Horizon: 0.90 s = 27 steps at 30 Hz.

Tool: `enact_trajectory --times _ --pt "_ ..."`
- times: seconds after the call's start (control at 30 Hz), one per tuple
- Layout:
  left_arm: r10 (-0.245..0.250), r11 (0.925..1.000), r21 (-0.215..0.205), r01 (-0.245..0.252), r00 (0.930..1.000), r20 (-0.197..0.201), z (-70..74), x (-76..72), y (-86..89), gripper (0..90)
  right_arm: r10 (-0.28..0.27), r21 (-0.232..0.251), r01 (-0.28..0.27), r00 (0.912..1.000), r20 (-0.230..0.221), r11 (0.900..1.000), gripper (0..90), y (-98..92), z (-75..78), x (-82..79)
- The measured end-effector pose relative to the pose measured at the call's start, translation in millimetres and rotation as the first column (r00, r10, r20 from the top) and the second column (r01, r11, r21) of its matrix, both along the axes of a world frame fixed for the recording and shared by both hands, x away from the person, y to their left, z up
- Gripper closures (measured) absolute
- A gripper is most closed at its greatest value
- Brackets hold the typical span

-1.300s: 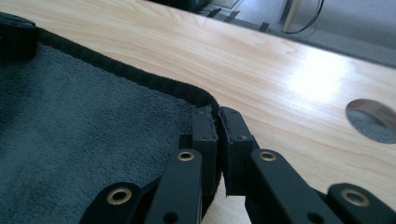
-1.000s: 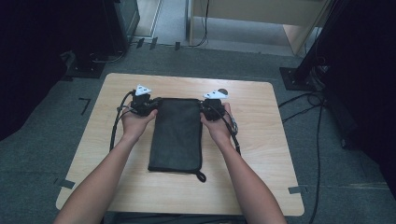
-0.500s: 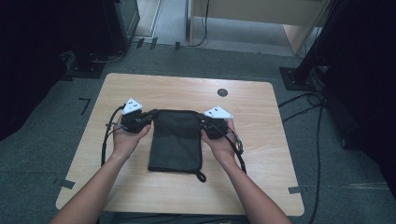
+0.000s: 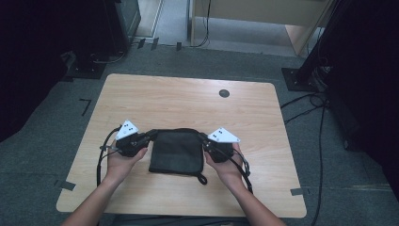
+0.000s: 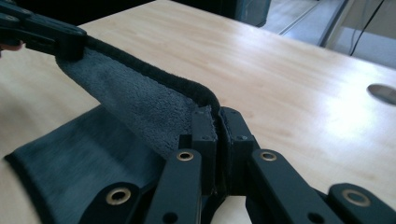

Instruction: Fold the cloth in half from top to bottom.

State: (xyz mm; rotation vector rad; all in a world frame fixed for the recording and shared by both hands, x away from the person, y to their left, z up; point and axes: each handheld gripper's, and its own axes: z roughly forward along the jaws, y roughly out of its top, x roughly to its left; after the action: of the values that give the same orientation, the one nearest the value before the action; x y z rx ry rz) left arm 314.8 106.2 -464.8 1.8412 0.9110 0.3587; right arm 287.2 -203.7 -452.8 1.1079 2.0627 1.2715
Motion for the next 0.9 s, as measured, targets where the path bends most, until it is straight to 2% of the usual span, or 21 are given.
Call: enact_trajectory --times 0.17,0.3,0.4,0.53,0.57,0.63,0.73,0.9 --pt "-0.015 0.9995 0.029 0.015 0.9998 -0.011 -11.7 -16.3 0.5 85.7 0.029 -0.019 -0.029 0.9995 -0.011 0.999 86.1 -0.2 -9.5 -19.7" --pt "-0.029 0.9977 0.06 0.031 0.9991 -0.031 -22.2 -28.2 -1.2 85.6 0.051 -0.031 -0.052 0.9977 -0.045 0.998 86.1 0.5 -20.5 -32.4" --pt "-0.045 0.9928 0.109 0.05 0.9977 -0.05 -34.0 -40.8 -1.8 85.1 0.069 -0.03 -0.072 0.9939 -0.085 0.997 85.8 0.2 -32.9 -42.0" --pt "-0.058 0.9854 0.156 0.068 0.996 -0.067 -40.0 -48.8 -2.2 83.1 0.073 -0.033 -0.078 0.9886 -0.132 0.996 84.7 -1.7 -45.7 -47.9" --pt "-0.056 0.9838 0.167 0.065 0.9967 -0.059 -40.5 -50.5 -2.2 82.2 0.076 -0.03 -0.081 0.986 -0.148 0.996 83.2 -2.9 -48.4 -47.5" --pt "-0.054 0.9842 0.165 0.063 0.997 -0.056 -41.0 -52.6 -1.6 80.4 0.09 -0.017 -0.094 0.9809 -0.172 0.995 78.3 -4.2 -49.8 -46.9" --pt "-0.061 0.9861 0.151 0.068 0.9967 -0.054 -41.9 -56.5 -0.4 77.6 0.124 0.019 -0.123 0.9772 -0.172 0.992 66.9 -5.4 -47.4 -50.4" --pt "-0.079 0.9877 0.132 0.084 0.9957 -0.048 -40.4 -59.5 4.0 76.0 0.171 0.058 -0.164 0.9753 -0.14 0.985 62.4 -7.3 -39.2 -56.7"
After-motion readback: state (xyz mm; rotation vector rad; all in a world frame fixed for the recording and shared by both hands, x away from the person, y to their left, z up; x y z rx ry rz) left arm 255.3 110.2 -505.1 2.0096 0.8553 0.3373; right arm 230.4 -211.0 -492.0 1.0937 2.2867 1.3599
